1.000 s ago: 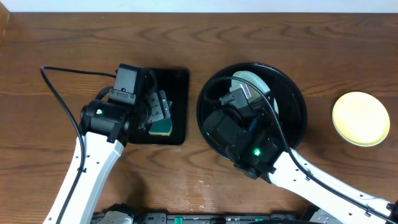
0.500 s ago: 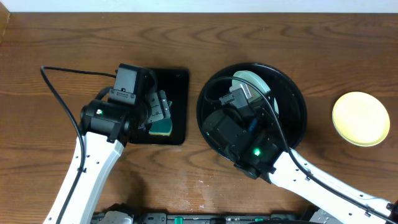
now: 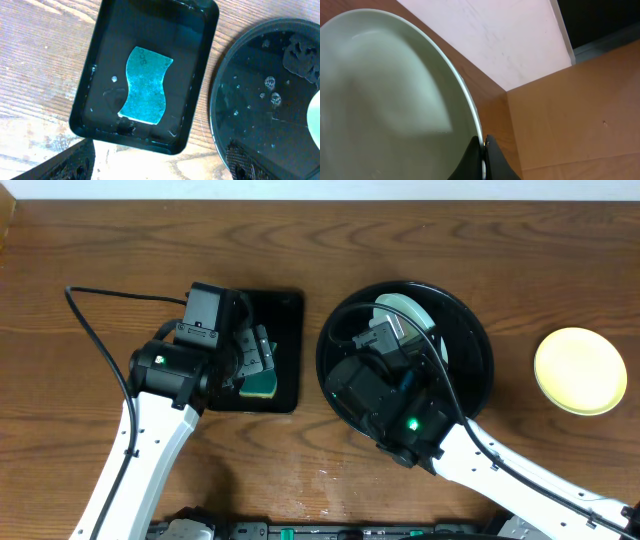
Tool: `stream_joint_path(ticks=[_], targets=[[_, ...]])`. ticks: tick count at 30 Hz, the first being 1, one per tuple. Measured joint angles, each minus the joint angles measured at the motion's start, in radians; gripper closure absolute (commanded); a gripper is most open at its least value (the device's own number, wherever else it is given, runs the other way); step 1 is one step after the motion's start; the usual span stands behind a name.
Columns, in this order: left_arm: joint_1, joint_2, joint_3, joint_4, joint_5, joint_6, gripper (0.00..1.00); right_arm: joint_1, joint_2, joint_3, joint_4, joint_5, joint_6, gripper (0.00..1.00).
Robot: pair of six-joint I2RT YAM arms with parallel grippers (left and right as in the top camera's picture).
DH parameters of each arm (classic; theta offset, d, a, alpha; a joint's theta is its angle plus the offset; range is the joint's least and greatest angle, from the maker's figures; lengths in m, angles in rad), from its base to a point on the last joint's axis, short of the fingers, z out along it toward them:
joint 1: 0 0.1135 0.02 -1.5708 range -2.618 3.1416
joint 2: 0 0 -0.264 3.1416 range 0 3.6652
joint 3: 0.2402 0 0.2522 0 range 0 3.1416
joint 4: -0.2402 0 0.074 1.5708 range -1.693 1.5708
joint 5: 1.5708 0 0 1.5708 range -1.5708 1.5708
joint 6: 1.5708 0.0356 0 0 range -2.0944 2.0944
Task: Clean dirty plates on tray and stack at the side
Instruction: 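Tilt the pale green plate over the round tray with right gripper, then carry the pale green plate right and stack it on the plates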
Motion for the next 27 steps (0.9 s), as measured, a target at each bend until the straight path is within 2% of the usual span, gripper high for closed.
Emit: stream_joint_path(ticks=[23,27], targets=[[0.000,0.000,0.000,0.000,0.000,0.000,0.16,0.000,0.000,0.000,0.009,0.000,0.000,0.99],[0.000,0.000,0.000,0.000,0.000,0.000,0.15,-0.001,0.000,0.000,0.011,-0.054,0.015,0.99]])
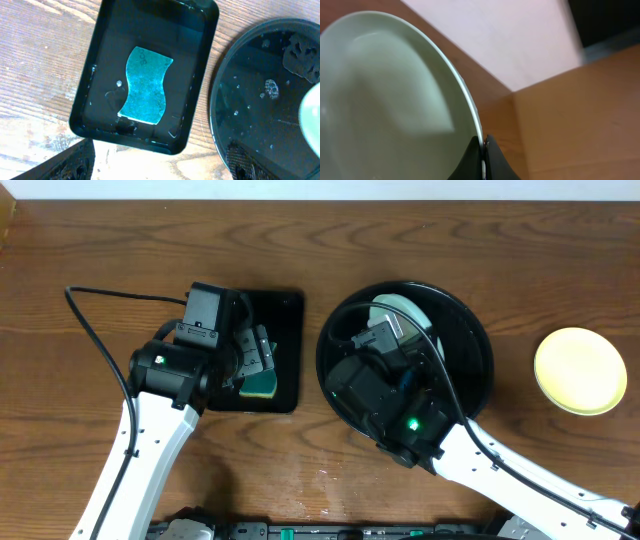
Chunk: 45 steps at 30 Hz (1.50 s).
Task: Clean dirty plates on tray and stack at the side
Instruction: 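Carry the pale green plate right and stack it on the plates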
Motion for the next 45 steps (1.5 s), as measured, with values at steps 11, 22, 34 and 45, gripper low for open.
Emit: stream_joint_path(ticks=[11,22,34,45], targets=[[0.000,0.000,0.000,0.000,0.000,0.000,0.16,-0.112,0.001,0.000,0.024,-0.179,0.077,0.99],[0.000,0.000,0.000,0.000,0.002,0.000,0.15,-0.285,0.001,0.000,-0.009,-0.509,0.294,0.99],[0.000,0.000,0.000,0.000,0.003,0.000,0.15,-0.990,-0.006,0.000,-0.077,-1.210,0.463,0.99],[0.000,0.000,0.000,0.000,0.003,0.000,0.15,-1.515,0.039,0.000,-0.056,-1.256,0.514,0.99]])
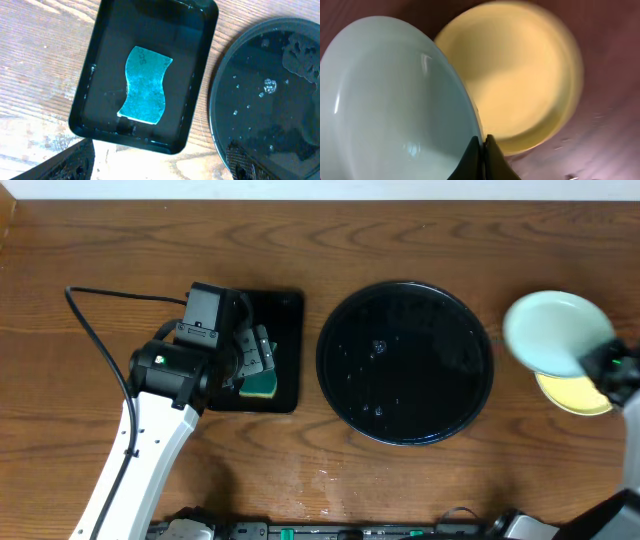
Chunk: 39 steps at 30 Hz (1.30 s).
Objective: Clean dirty plates on tray and stack at the side
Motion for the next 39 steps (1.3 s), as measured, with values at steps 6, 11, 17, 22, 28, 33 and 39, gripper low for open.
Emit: stream_joint_path(ticks=[6,11,17,22,28,33,39], targets=[[0.000,0.000,0.000,0.000,0.000,0.000,0.15,-0.159,0.111,0.000,0.002,0.040,0.014,0.99],[0.000,0.000,0.000,0.000,0.000,0.000,0.15,-0.190,0.201,-0.001,0.037,0.043,0.011,0.50],[0.000,0.000,0.000,0.000,0.000,0.000,0.15,-0.165,0.173,-0.002,0.168,-0.220,-0.093,0.36],[0.000,0.000,0.000,0.000,0.000,0.000,0.15,-0.050,0.039,-0.001,0.126,-0.393,-0.148,0.35],[0.000,0.000,0.000,0.000,0.000,0.000,0.15,0.246,-0.104,0.002,-0.031,-0.410,-0.235,0.36],[0.000,0.000,0.000,0.000,0.000,0.000,0.15,0.514,-0.086,0.002,-0.107,-0.270,-0.273,0.45],[0.000,0.000,0.000,0.000,0.000,0.000,0.15,0.638,-0.048,0.002,-0.121,-0.216,-0.305,0.49]])
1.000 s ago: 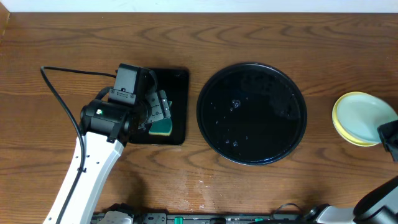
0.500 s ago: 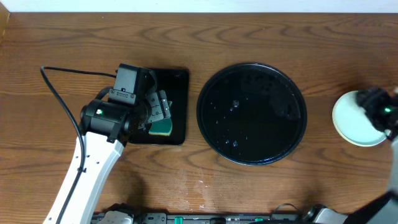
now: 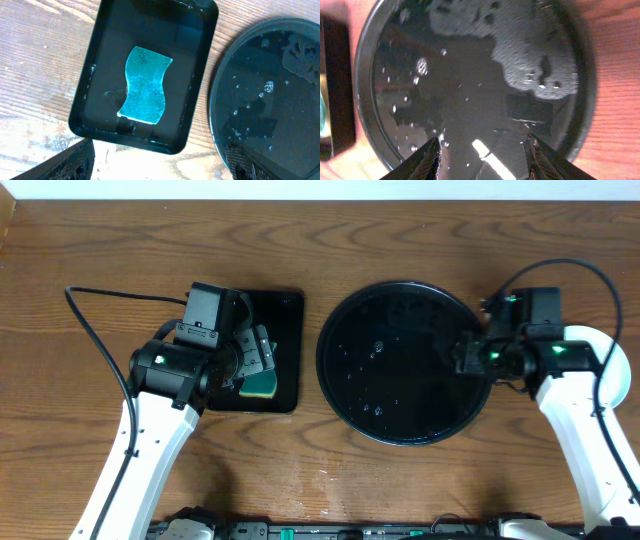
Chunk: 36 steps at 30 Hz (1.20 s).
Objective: Clean dirty plates on tray and stack at the side
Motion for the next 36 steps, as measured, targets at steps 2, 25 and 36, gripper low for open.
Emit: stream_joint_path(ticks=[2,25,36], targets=[[0.000,0.000,0.000,0.000,0.000,0.000,0.15,0.044,0.003,0.000,-0.001,0.003,-0.023,0.47],[0.000,0.000,0.000,0.000,0.000,0.000,0.15,0.345,-0.243,0.000,0.076,-0.011,-0.094,0.01],[0.000,0.000,0.000,0.000,0.000,0.000,0.15,0.326,-0.549,-0.014,0.043,0.114,-0.141,0.01]])
